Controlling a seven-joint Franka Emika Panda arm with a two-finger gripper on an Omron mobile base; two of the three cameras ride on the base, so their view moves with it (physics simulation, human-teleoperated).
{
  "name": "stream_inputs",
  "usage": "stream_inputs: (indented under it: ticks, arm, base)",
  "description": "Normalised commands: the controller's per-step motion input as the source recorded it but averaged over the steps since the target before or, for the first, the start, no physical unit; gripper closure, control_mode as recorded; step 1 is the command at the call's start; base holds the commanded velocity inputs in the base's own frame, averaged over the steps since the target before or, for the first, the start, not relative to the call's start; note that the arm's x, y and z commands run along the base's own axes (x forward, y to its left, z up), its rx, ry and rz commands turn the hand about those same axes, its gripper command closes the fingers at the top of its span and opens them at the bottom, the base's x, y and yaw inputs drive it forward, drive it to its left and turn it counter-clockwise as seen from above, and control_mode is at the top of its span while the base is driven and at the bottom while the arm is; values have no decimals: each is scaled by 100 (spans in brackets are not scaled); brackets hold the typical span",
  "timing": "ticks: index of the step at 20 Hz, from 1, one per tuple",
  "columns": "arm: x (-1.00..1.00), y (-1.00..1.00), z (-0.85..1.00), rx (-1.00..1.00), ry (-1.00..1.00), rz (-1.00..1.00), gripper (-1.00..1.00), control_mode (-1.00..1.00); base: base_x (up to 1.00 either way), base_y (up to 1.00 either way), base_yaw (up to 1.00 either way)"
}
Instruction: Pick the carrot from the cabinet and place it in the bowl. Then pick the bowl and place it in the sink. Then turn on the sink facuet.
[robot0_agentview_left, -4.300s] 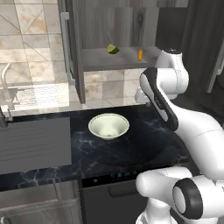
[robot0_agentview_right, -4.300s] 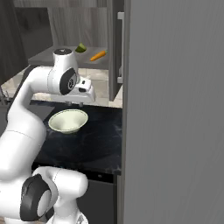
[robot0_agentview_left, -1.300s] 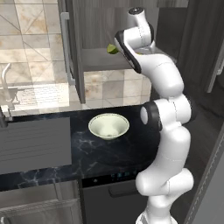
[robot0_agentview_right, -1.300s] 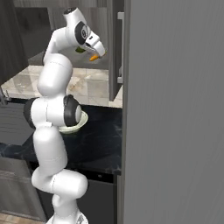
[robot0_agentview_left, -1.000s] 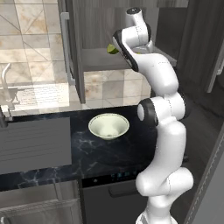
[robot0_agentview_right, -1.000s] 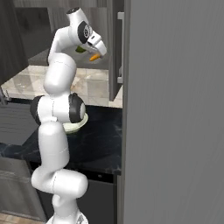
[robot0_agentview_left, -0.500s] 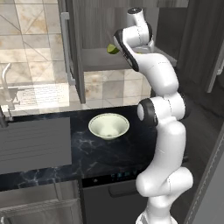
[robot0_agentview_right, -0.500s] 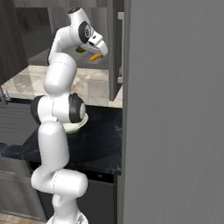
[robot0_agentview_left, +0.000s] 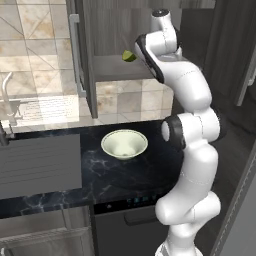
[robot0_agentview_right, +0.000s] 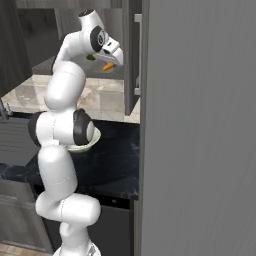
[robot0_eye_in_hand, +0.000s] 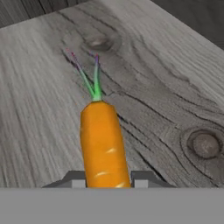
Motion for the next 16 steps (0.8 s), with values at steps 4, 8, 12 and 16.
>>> stream_inputs:
  ticks: [4,8,12,16]
  arm:
    - [-66,0,-17,0,-10,8,100,-100]
    - [-98,11,-11,0,-10,10,100,-100]
    - [-100,32,-8,0,-11,13,100,-100]
    - [-100,60,-21,0,-11,17,100,-100]
  base:
    - [0,0,0]
    - [0,0,0]
    - [0,0,0]
    - [0,0,0]
